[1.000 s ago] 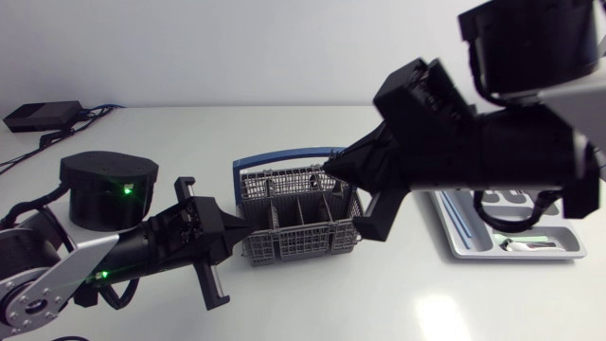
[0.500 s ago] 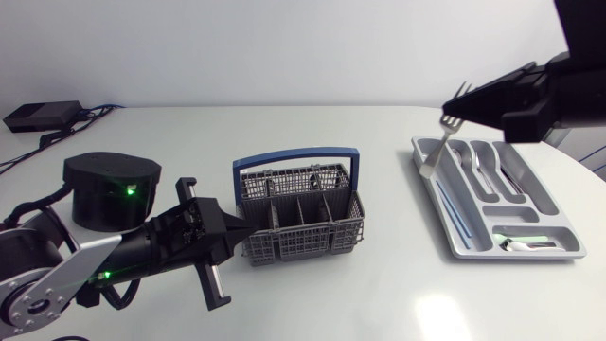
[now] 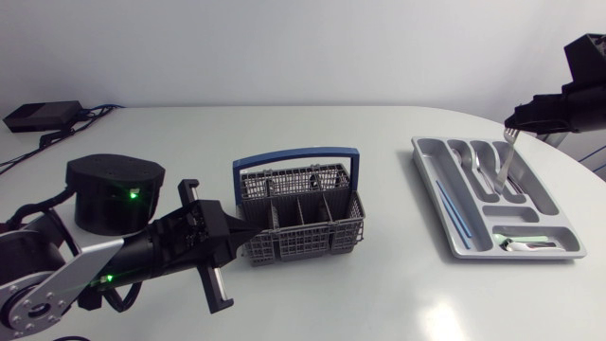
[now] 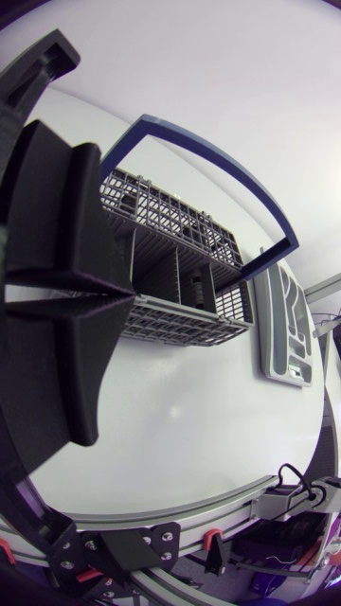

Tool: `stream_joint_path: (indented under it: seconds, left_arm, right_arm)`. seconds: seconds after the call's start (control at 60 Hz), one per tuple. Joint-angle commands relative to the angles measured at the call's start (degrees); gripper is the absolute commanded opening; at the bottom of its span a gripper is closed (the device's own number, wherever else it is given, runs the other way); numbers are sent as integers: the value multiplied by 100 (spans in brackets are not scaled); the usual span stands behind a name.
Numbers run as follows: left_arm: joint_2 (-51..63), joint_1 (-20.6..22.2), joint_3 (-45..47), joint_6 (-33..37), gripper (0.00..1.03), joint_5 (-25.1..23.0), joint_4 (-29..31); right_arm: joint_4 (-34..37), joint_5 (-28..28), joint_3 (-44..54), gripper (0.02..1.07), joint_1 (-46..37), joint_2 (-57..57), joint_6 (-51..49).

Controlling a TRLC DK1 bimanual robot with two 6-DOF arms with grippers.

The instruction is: Sort the cutlery from the basket into the organizer compartments.

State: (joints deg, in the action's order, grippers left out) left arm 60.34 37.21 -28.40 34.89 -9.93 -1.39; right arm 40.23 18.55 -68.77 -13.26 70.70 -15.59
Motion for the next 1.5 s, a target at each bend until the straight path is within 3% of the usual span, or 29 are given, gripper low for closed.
stream_joint_path:
  seconds: [0.0, 0.4, 0.667, 1.167, 1.483]
  left_arm:
    - [48, 41, -78, -88, 4, 53, -37]
    - [-31, 67, -86, -88, 4, 62, 33]
    - [-31, 190, -104, -114, 4, 194, 42]
    - [-224, 93, -34, -62, 4, 202, 104]
    - [-224, -47, 81, 17, 4, 194, 42]
  right_arm:
    - [-147, -132, -242, 7, -204, 401, 92]
    - [-604, -1107, -1209, 7, -538, 2001, 1041]
    - [-217, -1222, -2105, 7, -652, 3082, 1603]
    - [143, -1591, -3221, 7, -555, 4286, 1603]
    - [873, -1784, -4461, 7, -520, 5349, 1823]
